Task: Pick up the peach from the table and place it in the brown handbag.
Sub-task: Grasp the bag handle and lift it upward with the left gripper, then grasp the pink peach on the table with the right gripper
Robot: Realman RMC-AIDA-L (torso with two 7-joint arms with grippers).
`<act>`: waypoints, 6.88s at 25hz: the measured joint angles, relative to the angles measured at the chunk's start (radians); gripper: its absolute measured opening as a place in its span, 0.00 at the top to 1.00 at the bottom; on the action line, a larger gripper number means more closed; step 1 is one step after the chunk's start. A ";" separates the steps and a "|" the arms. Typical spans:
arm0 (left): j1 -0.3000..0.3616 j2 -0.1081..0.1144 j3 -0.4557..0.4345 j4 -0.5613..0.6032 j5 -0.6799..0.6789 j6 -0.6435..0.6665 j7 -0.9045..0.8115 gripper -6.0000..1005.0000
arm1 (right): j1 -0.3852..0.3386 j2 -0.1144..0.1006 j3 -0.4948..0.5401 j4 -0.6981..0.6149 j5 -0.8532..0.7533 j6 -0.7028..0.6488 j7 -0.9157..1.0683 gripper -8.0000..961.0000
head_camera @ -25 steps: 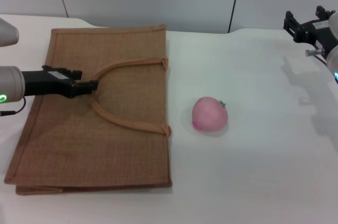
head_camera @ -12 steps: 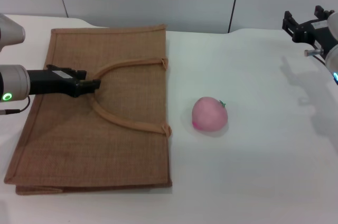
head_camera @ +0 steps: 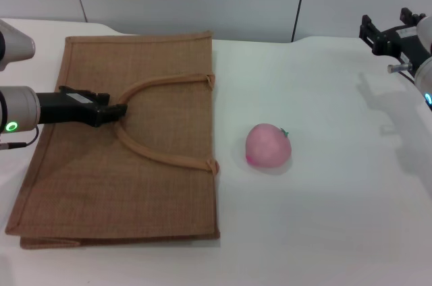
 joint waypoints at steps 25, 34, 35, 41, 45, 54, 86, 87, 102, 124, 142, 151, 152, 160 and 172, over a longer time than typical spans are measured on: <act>-0.031 -0.015 0.000 -0.023 0.018 0.052 0.012 0.56 | 0.000 0.000 0.000 -0.011 0.002 0.002 0.000 0.25; -0.043 -0.038 -0.002 -0.023 0.051 0.110 0.014 0.57 | 0.003 0.000 0.000 -0.011 0.002 0.006 0.000 0.26; -0.045 -0.042 -0.004 -0.023 0.053 0.121 0.012 0.57 | 0.003 0.000 0.000 -0.011 0.003 0.011 0.000 0.26; -0.048 -0.054 -0.010 -0.016 0.050 0.143 0.010 0.79 | 0.007 -0.001 0.000 -0.012 0.003 0.023 0.000 0.27; -0.041 -0.071 -0.010 0.024 0.044 0.137 0.014 0.81 | 0.006 -0.002 0.000 -0.012 0.001 0.023 0.000 0.27; 0.001 -0.101 -0.013 0.137 0.040 0.099 0.003 0.85 | 0.000 -0.002 0.000 -0.014 -0.002 0.023 -0.001 0.28; 0.054 -0.099 -0.012 0.735 0.142 -0.247 -0.274 0.87 | -0.003 -0.010 -0.063 -0.127 -0.068 0.141 -0.011 0.28; 0.052 -0.100 -0.012 0.756 0.155 -0.257 -0.284 0.87 | -0.004 -0.011 -0.064 -0.129 -0.068 0.141 -0.011 0.28; -0.004 -0.089 -0.026 0.999 0.229 -0.456 -0.362 0.87 | -0.001 -0.012 -0.066 -0.134 -0.083 0.164 -0.011 0.28; -0.075 -0.083 -0.118 1.220 0.282 -0.688 -0.366 0.87 | -0.013 -0.012 -0.069 -0.209 -0.144 0.256 -0.011 0.28; -0.065 -0.073 -0.147 1.236 0.287 -0.699 -0.362 0.87 | -0.194 -0.102 -0.090 -0.821 -0.256 0.796 -0.029 0.28; -0.063 -0.072 -0.181 1.236 0.288 -0.708 -0.354 0.87 | -0.198 -0.104 -0.059 -0.940 -0.094 1.096 -0.155 0.27; -0.063 -0.073 -0.181 1.234 0.292 -0.709 -0.353 0.87 | -0.198 -0.104 -0.046 -0.944 -0.055 1.117 -0.187 0.27; -0.069 -0.080 -0.182 1.229 0.316 -0.707 -0.342 0.87 | -0.171 -0.087 0.058 -0.893 0.104 1.251 -0.312 0.26; -0.075 -0.082 -0.182 1.227 0.319 -0.701 -0.342 0.87 | -0.079 -0.025 0.143 -0.712 0.112 1.348 -0.390 0.09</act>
